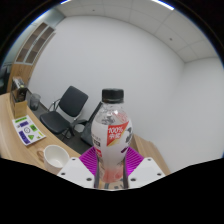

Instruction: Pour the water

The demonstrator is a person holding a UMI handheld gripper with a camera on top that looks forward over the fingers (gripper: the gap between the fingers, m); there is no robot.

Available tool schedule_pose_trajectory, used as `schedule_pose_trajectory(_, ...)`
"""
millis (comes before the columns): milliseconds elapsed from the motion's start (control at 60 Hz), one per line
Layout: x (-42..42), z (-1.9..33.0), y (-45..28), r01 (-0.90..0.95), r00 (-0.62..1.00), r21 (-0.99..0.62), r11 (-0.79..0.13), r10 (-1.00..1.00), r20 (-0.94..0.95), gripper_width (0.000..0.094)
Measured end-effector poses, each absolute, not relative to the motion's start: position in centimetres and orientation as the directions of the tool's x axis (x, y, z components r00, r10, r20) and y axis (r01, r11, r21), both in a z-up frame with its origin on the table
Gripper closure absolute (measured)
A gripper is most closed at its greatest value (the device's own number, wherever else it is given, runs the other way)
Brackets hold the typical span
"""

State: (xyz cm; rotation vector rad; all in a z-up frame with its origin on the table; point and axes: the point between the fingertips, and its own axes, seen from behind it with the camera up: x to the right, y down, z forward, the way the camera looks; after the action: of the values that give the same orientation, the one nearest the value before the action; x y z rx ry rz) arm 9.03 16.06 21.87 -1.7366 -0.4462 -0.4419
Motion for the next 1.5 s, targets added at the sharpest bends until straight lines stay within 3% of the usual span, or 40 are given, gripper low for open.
schedule_pose_trajectory(167, 8.3, 15.8, 16.3, 0.213, 0.973, -0.942, -0.261, 0.14, 0.181, 0.0611)
schedule_pose_trajectory(467, 8.6, 6.8, 16.8, 0.104, 0.984, -0.936, -0.337, 0.172, 0.047, 0.0607)
schedule_pose_trajectory(600, 9.2, 6.9, 17.2, 0.035, 0.989, -0.948, -0.318, 0.148, -0.013, 0.0599)
schedule_pose_trajectory(683, 9.1, 6.9, 17.0, 0.045, 0.989, -0.948, -0.314, 0.151, -0.003, 0.0541)
schedule_pose_trajectory(800, 9.2, 6.6, 16.8, 0.075, 0.99, -0.937, -0.34, 0.14, 0.029, 0.0378)
schedule_pose_trajectory(883, 9.9, 6.7, 16.1, 0.057, 0.994, -0.923, -0.382, 0.112, 0.015, 0.0069)
schedule_pose_trajectory(1033, 11.2, 9.3, 11.6, 0.052, 0.999, -0.894, -0.446, 0.035, 0.041, 0.0083)
schedule_pose_trajectory(1217, 9.4, 14.4, 0.1, 0.05, 0.998, -0.849, -0.526, 0.004, 0.056, 0.0078)
schedule_pose_trajectory(1500, 2.8, 20.4, -16.3, 0.011, 0.999, -0.828, -0.56, -0.019, 0.026, 0.0076)
